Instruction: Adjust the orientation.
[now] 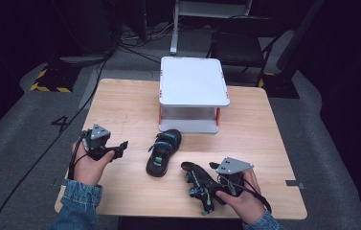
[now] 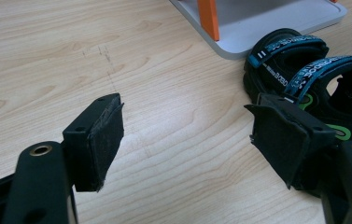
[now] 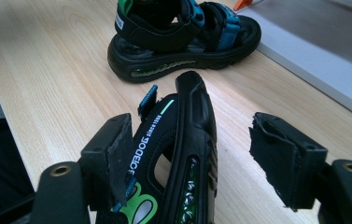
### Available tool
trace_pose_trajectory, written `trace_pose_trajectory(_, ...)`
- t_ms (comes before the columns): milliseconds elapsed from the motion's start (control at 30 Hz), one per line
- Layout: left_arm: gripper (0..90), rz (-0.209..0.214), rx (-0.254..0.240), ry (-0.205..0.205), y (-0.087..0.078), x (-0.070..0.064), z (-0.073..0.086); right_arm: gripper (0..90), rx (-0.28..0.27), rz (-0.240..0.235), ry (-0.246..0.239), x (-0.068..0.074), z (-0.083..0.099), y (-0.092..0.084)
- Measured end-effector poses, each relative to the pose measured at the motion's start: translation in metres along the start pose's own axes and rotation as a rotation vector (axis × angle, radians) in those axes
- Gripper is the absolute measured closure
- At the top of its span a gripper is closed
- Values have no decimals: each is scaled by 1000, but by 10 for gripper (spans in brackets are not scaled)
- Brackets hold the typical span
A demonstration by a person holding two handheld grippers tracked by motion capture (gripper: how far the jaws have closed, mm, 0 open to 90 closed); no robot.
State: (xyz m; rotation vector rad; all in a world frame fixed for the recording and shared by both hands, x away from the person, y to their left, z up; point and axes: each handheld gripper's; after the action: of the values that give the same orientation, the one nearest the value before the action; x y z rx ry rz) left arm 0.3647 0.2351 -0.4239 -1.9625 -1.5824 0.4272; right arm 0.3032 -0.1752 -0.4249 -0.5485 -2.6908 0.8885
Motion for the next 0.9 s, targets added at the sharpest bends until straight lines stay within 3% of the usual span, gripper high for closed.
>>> trace_pose_trajectory(233,256,-15,7,-7,-4,3,6,227,-27,2,-12,6,-6,14)
trace_pose_trajectory(467,256,-36,14,-27,-10,9,14,214,27,20,-3,5,-5,35)
trace_pose_trajectory(567,256,-42,19,-23,-12,12,17,285,76,14,7,1,-2,43)
trace_pose_trajectory(733,256,-52,21,-35,-15,14,21,395,140,55,-20,1,-5,45)
trace_pose_trajectory(867,256,-57,20,-41,-17,16,24,422,157,43,-24,1,-8,43)
trace_pose_trajectory(900,256,-61,22,-39,-18,17,24,425,138,26,-4,0,-9,42)
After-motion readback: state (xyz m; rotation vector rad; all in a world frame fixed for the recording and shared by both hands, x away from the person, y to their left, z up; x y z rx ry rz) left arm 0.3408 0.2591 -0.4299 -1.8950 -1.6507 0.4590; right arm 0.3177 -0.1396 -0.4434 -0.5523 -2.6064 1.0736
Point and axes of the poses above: each handheld gripper's, and its own axes: y roughly forward along the jaws, z roughly out of its underside, x roughly to its left, and after that the axes turned 15 degrees about -z, right-handed
